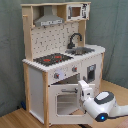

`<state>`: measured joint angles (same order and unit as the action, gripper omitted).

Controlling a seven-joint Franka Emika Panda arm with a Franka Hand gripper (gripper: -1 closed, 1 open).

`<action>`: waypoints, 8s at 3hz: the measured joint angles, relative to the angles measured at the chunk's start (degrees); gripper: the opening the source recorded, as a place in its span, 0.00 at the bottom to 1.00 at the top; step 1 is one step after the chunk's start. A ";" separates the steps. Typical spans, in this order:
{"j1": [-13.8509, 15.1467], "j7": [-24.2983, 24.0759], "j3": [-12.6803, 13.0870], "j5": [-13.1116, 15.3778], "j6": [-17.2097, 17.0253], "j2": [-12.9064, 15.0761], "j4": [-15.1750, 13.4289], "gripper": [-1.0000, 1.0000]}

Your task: Play with the kitchen

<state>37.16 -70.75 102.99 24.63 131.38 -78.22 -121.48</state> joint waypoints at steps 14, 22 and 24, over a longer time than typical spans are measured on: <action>-4.11 47.80 -13.07 -3.66 -25.75 2.55 24.29 1.00; -23.75 74.00 -28.90 -7.97 -39.66 25.74 13.41 1.00; -30.75 75.92 -35.27 -9.39 -40.97 29.40 7.04 1.00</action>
<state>6.41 5.17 67.73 15.24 90.40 -48.83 -114.44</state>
